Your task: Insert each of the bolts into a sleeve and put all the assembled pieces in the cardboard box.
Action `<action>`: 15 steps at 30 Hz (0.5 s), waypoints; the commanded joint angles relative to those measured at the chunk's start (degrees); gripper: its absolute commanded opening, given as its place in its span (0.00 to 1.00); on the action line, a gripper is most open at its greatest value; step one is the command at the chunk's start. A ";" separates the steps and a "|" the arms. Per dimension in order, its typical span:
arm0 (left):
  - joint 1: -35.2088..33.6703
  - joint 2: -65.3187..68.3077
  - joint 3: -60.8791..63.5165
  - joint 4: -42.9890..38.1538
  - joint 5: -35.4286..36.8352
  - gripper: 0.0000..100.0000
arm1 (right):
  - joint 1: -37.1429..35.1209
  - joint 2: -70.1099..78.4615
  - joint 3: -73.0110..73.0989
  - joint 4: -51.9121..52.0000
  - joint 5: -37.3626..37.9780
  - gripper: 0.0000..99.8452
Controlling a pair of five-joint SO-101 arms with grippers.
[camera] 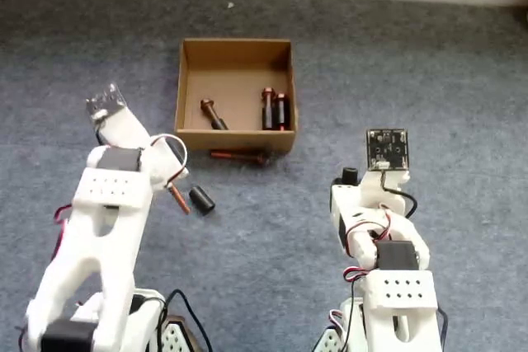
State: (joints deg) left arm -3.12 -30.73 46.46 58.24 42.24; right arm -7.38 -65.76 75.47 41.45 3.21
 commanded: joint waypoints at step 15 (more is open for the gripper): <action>7.25 -50.33 19.12 -9.14 -10.46 0.01 | -4.79 -8.31 -0.92 4.62 -0.35 0.00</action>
State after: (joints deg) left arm 1.01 -75.21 64.57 50.86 32.92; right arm -10.99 -69.10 75.47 45.76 3.21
